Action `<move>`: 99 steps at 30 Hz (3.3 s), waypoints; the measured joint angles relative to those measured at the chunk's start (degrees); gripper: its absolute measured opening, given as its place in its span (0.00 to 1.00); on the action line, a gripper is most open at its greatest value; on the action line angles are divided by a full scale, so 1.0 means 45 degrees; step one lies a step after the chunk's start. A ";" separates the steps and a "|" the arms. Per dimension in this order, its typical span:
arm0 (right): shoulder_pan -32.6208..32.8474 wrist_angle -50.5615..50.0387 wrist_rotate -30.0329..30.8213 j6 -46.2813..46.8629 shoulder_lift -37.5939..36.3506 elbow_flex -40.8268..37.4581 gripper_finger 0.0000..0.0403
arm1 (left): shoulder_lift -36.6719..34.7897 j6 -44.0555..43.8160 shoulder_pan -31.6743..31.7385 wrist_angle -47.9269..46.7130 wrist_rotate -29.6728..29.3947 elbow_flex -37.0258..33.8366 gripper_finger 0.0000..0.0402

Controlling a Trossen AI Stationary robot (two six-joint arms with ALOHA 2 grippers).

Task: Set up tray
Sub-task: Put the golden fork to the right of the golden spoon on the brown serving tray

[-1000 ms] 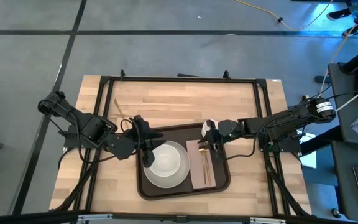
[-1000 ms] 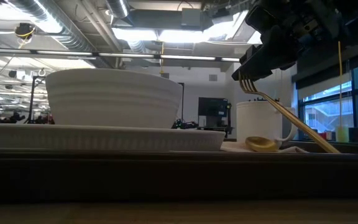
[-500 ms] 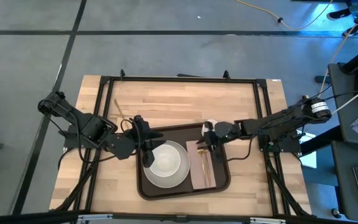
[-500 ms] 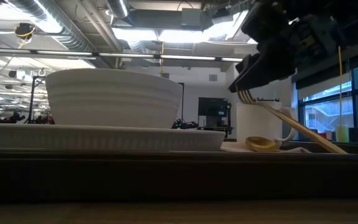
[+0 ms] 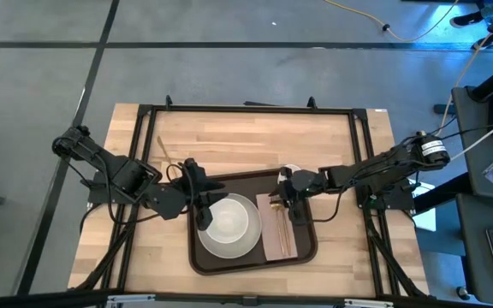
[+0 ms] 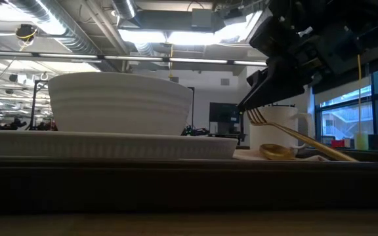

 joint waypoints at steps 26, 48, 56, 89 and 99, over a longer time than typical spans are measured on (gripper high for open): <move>0.0005 -0.0195 0.0601 0.2739 0.0002 0.0736 0.27 | 0.0000 -0.0002 0.0000 0.0001 0.0075 0.0000 0.28; 0.2563 -1.1333 0.1530 1.5739 0.0401 0.5631 0.27 | -0.0009 -0.1478 0.1209 -0.7807 0.0416 -0.0005 0.28; 0.3134 -1.0132 0.1523 1.7113 0.2692 0.5474 0.25 | -0.0012 -0.1886 0.1282 -0.9513 0.0217 -0.0010 0.28; 0.4587 -1.2429 0.0613 1.7559 0.5597 0.8344 0.00 | -0.0005 -0.1669 0.1277 -0.9436 0.0119 -0.0010 0.28; 0.4595 -1.1455 0.0384 1.7385 0.6223 0.8354 0.00 | -0.0005 -0.1671 0.1277 -0.9414 0.0107 -0.0010 0.28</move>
